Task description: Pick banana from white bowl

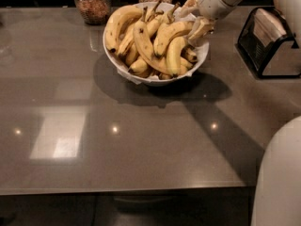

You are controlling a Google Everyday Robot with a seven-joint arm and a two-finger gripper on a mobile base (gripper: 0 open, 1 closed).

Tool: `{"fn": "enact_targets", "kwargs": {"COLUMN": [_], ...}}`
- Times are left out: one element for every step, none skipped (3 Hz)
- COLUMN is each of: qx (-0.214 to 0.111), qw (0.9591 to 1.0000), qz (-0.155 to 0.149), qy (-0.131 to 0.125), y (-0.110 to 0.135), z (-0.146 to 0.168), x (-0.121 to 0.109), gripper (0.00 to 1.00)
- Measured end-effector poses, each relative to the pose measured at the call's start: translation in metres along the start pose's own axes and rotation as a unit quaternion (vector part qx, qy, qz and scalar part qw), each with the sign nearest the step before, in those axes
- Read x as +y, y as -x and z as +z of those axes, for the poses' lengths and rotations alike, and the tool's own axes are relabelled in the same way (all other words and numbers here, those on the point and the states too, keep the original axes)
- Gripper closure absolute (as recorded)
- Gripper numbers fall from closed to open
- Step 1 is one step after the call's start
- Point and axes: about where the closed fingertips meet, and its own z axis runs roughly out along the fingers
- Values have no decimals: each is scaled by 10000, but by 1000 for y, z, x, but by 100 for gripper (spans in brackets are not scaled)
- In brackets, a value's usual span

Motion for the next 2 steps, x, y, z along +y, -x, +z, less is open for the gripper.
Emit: {"fn": "enact_targets", "kwargs": {"qx": [-6,63], "qw": [10000,9999], "qz": [5,129], "qy": [19,4], "y": [1,4], "z": [2,-4], "x": [0,0], "gripper": [67,90]}}
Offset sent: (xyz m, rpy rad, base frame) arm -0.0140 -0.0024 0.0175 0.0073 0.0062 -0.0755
